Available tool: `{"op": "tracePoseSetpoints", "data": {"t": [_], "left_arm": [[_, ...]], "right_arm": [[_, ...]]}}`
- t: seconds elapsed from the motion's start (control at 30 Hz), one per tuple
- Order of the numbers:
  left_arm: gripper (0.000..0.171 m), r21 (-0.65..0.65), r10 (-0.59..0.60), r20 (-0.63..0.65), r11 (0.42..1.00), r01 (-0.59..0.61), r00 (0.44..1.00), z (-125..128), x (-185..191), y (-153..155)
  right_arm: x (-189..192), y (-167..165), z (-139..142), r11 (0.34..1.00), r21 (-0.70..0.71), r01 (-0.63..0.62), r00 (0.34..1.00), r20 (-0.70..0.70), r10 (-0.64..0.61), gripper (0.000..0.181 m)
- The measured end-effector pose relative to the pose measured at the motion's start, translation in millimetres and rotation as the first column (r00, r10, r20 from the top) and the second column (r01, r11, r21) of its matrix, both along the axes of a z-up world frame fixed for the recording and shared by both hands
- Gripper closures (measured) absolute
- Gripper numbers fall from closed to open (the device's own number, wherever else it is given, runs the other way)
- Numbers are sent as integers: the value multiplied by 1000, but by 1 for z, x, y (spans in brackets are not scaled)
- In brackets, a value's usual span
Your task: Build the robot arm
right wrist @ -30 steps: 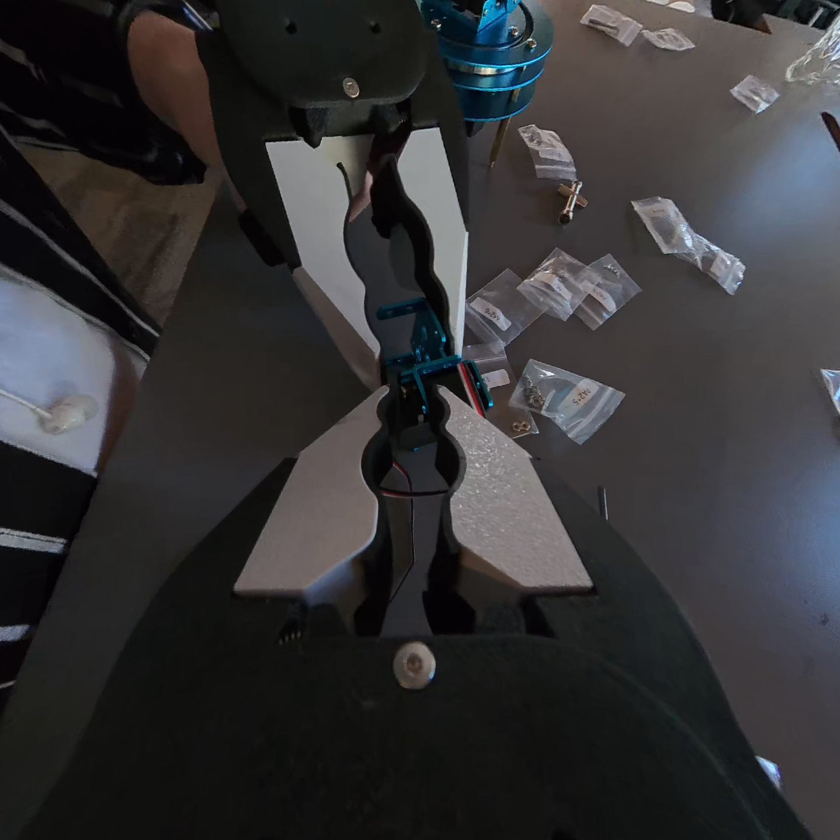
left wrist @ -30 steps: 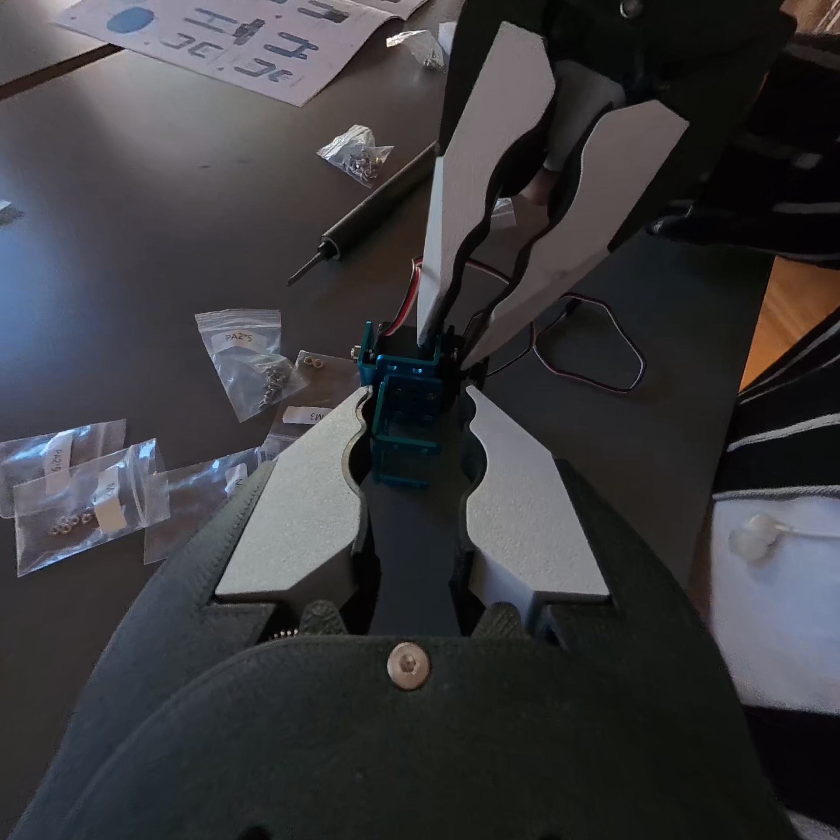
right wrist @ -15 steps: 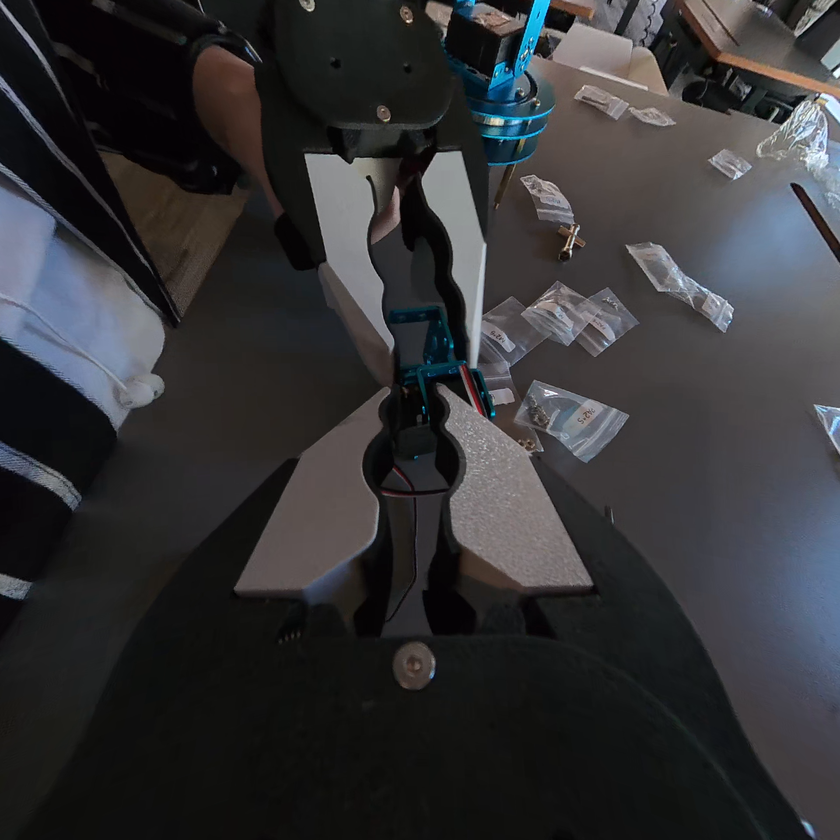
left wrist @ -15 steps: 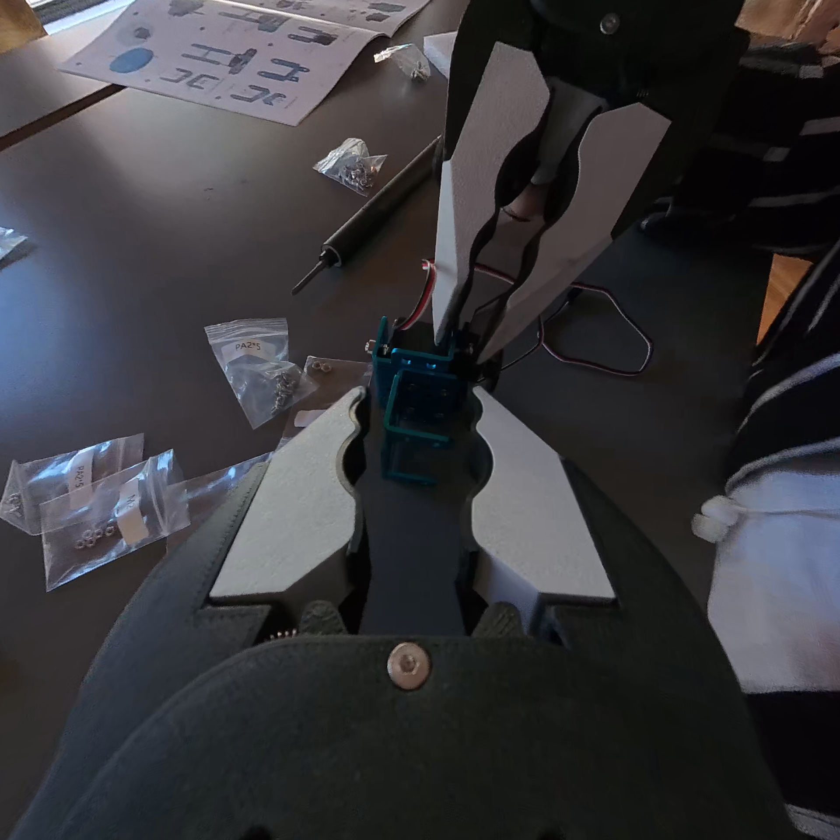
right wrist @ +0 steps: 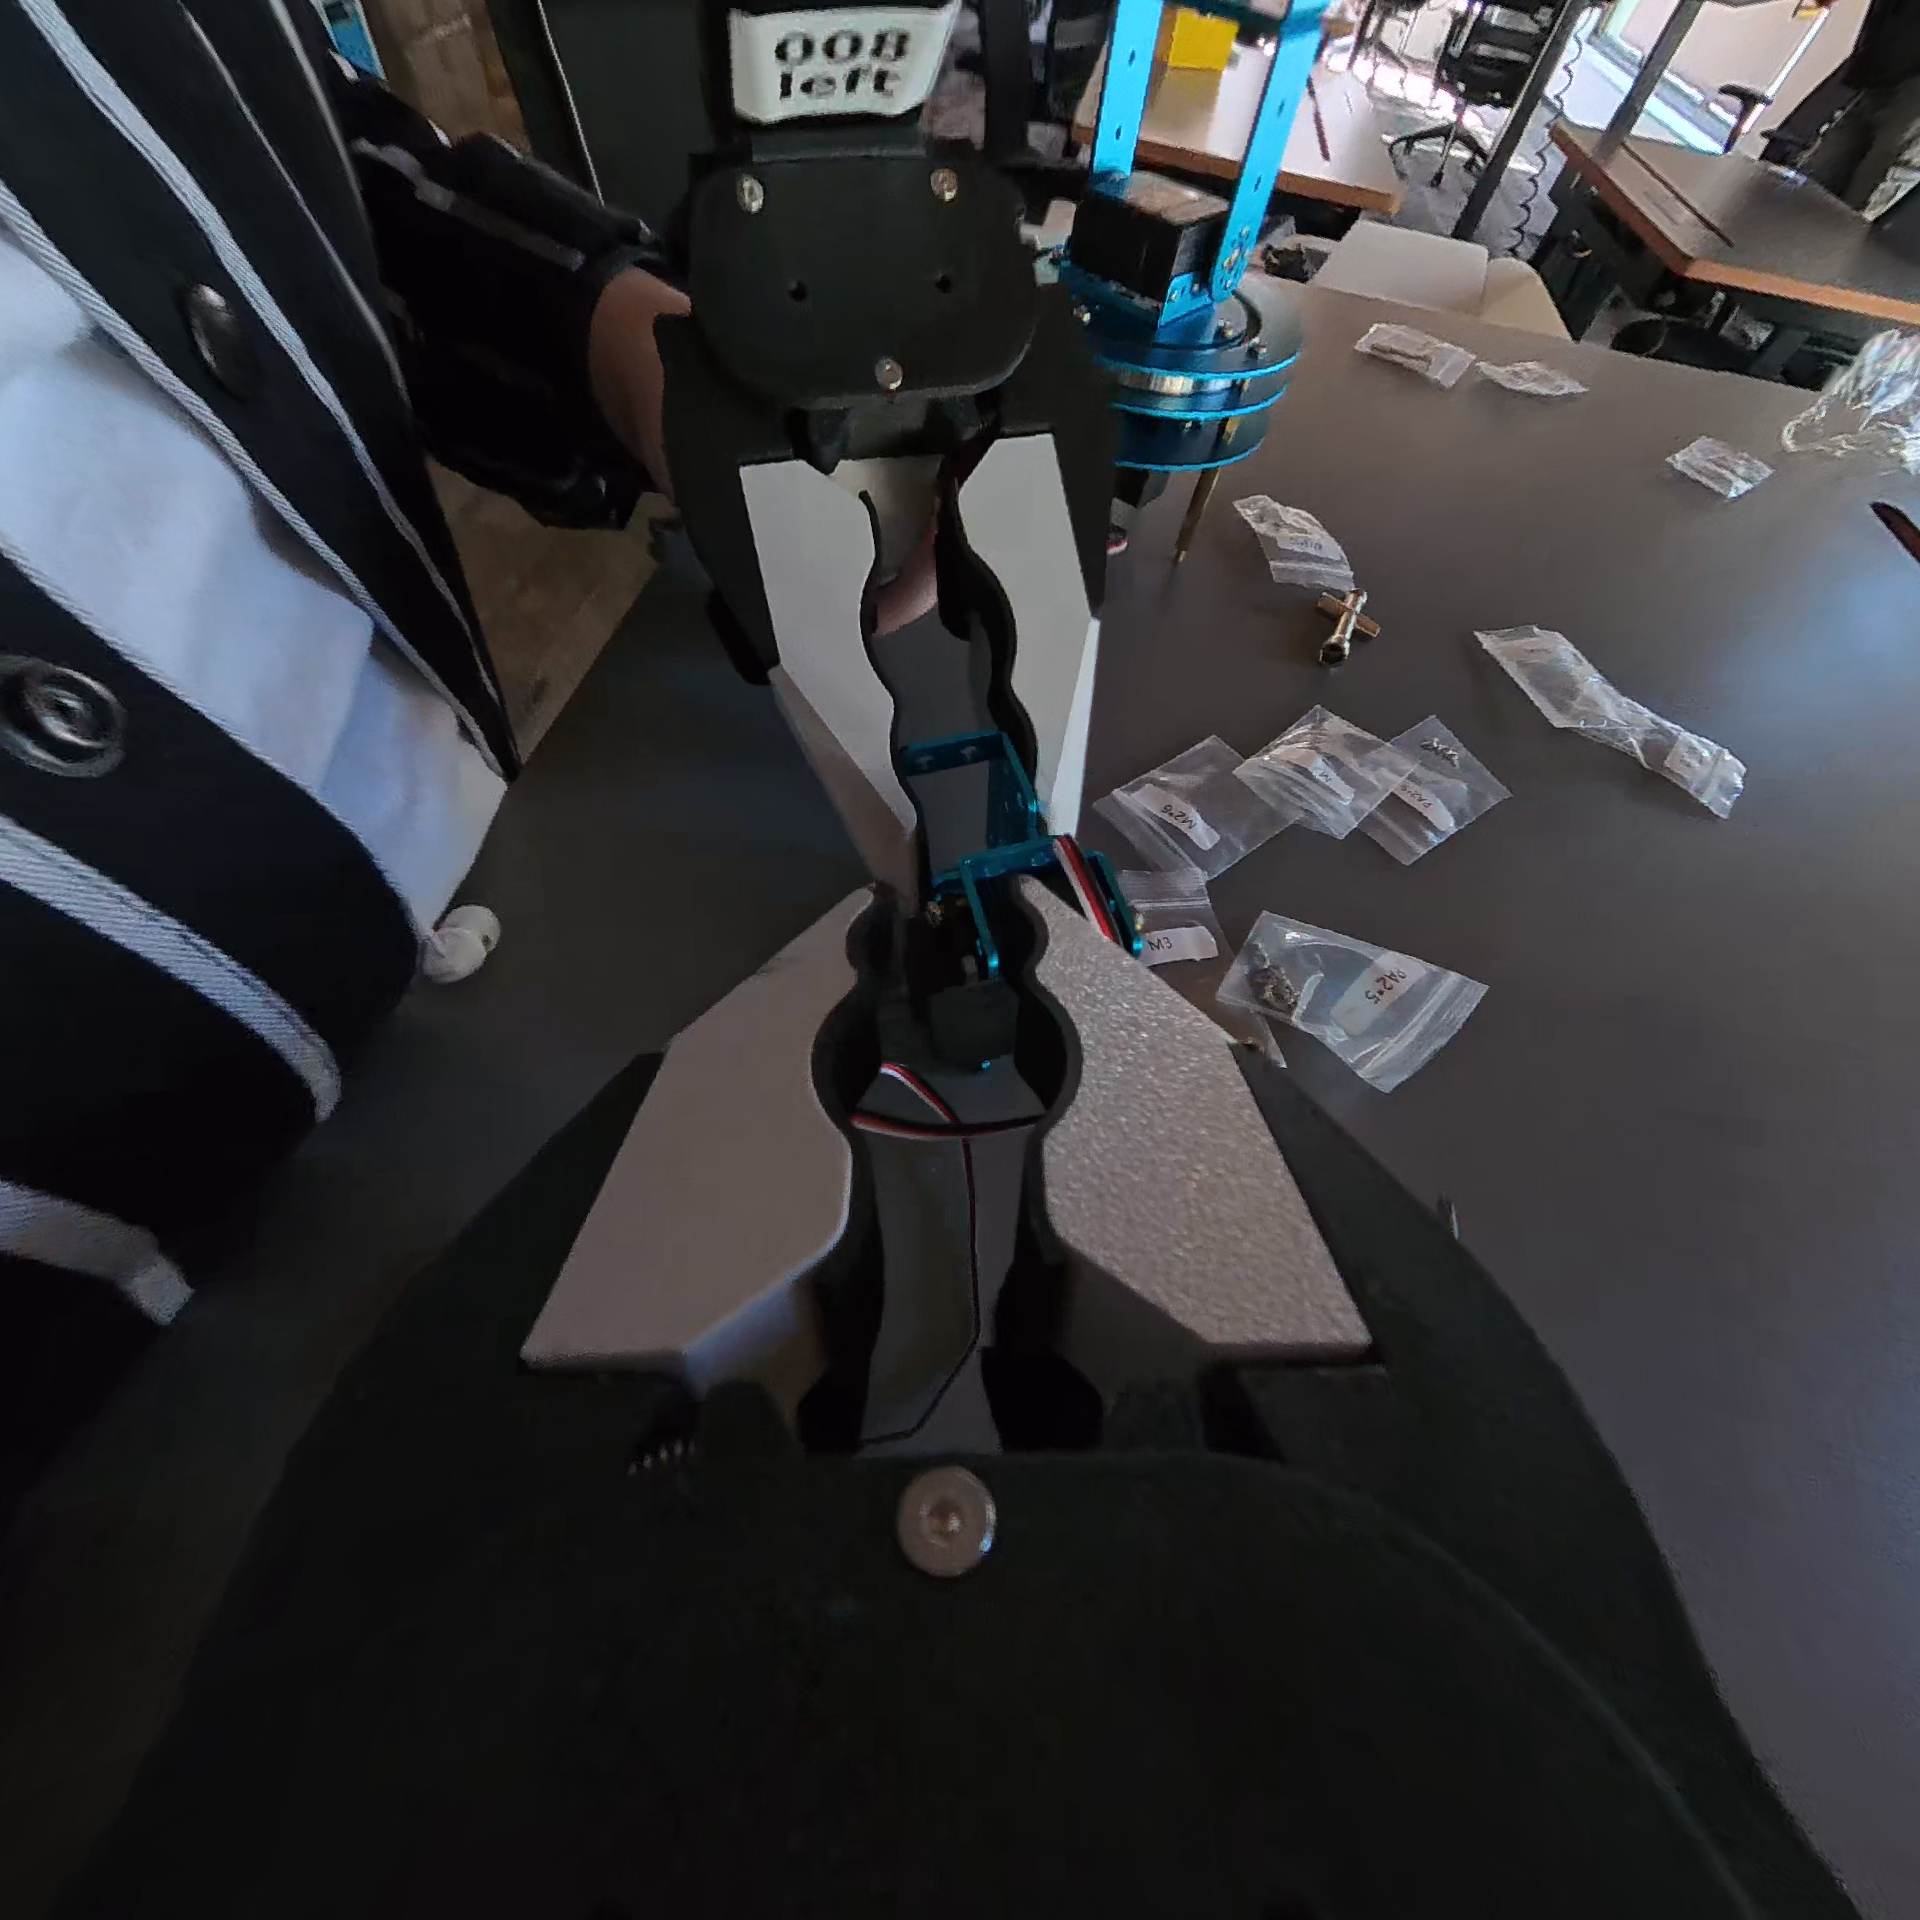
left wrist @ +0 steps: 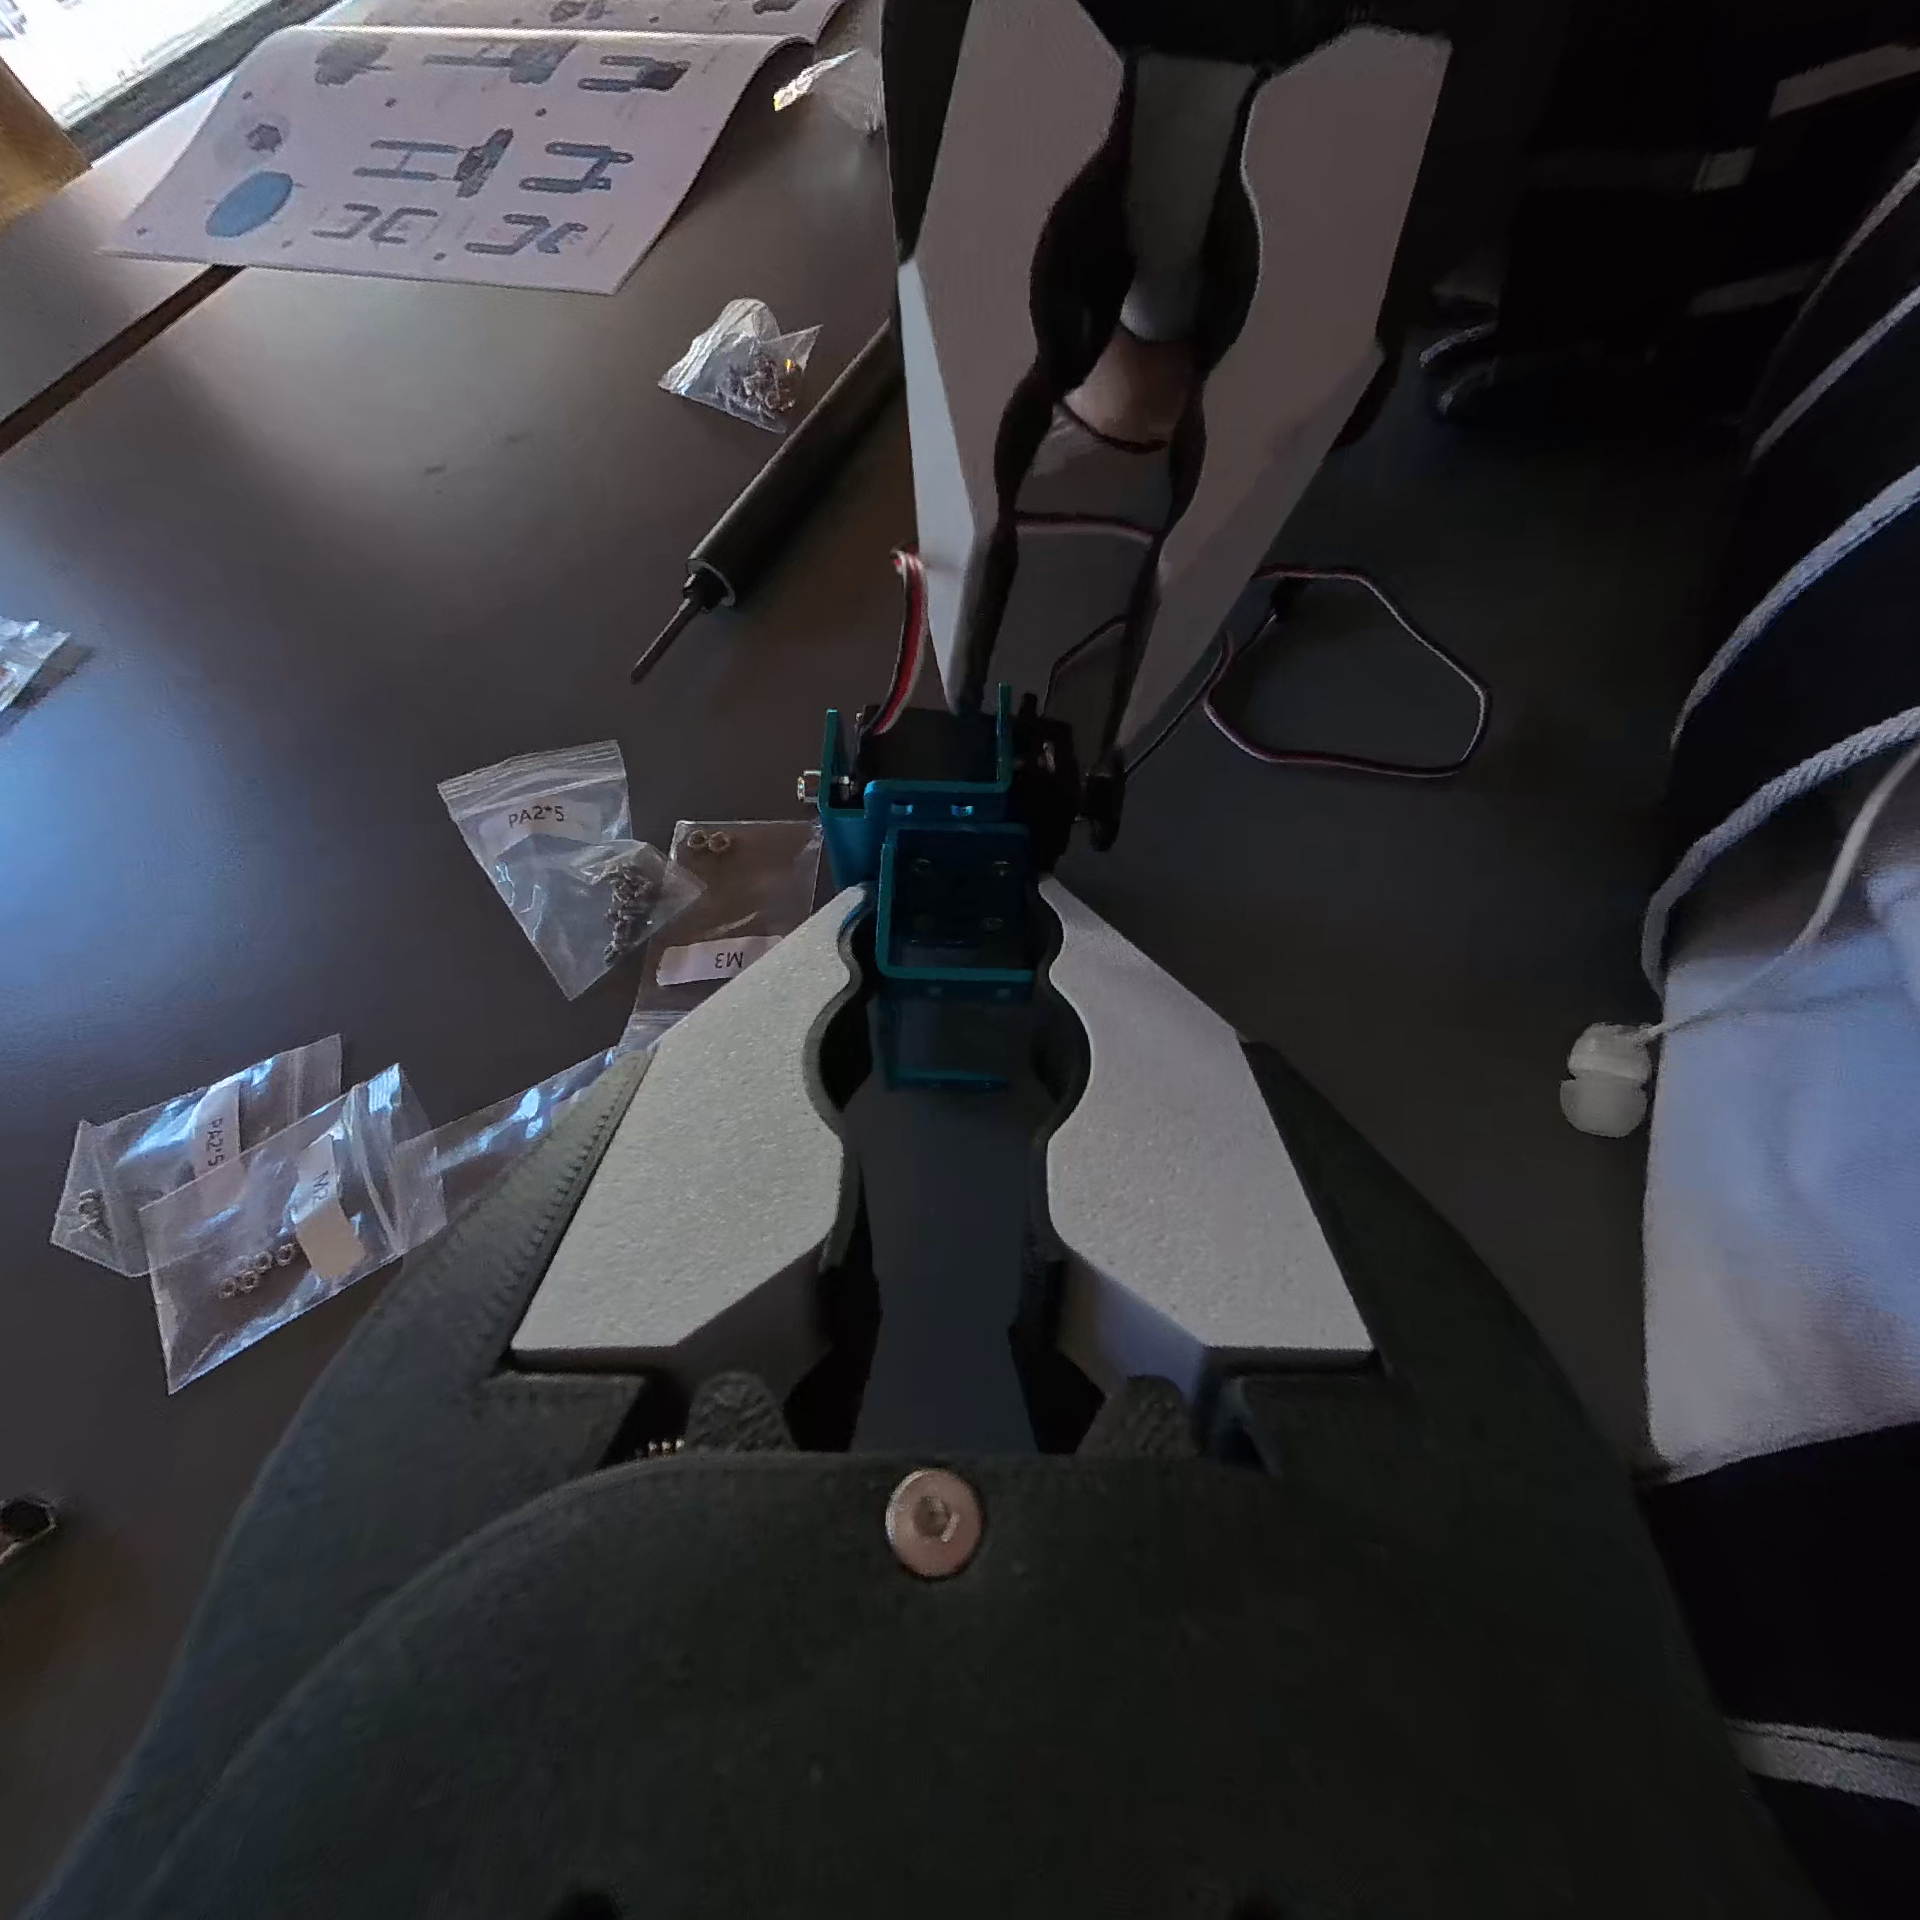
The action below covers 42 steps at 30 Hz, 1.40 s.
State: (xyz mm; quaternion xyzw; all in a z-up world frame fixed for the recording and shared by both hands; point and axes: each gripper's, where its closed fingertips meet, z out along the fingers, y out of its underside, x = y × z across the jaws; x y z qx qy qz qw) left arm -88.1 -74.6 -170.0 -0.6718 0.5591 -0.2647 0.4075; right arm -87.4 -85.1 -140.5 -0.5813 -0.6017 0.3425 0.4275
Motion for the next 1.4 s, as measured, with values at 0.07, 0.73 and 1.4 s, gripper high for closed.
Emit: {"op": "tracePoseSetpoints", "data": {"t": [0.07,0.73,1.4], "left_arm": [[147,25,-4,-7,1000,4,1000,0,0,-1],[147,52,6,-16,999,-6,1000,0,5,-2],[132,-6,8,5,1000,-8,1000,-5,8,-4]], "right_arm": [[4,-1,6,1000,-10,-8,1000,-25,8,160],[20,-2,5,933,-342,107,993,-5,-116,154],[17,13,-13,916,-360,175,978,-41,-203,142]]}}
